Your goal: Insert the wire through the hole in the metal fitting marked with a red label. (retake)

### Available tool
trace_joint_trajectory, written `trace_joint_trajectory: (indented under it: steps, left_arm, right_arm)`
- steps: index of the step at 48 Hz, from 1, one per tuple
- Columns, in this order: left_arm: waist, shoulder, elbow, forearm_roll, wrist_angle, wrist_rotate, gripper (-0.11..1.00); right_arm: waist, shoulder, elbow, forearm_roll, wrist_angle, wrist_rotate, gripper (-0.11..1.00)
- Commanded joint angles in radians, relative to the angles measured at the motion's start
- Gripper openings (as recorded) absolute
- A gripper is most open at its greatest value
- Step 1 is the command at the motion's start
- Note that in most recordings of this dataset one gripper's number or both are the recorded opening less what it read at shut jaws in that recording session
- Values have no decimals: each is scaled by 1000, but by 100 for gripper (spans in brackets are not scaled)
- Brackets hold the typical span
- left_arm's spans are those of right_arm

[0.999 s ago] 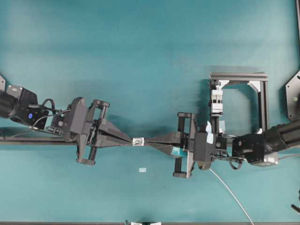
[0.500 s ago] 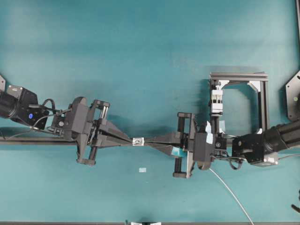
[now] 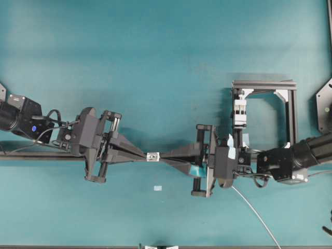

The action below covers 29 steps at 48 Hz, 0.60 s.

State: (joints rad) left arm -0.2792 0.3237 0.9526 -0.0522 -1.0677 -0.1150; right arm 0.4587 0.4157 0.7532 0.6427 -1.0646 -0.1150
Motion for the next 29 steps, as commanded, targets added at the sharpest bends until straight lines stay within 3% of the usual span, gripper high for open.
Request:
trace_joint_trajectory:
  steps: [1, 6, 11, 29]
  left_arm:
    - [-5, -28, -11, 0, -6, -2, -10]
    - [-3, -28, -9, 0, -5, -2, -10]
    - [-3, -28, -9, 0, -5, -2, -10]
    - [-17, -66, 25, 5, 6, 8, -10]
  right_arm:
    - [0, -54, 2, -2, -6, -2, 43]
    - [2, -69, 11, -9, -6, -2, 73]
    - [2, -77, 14, -18, -6, 0, 68]
    - [3, -80, 17, -21, 2, 8, 68]
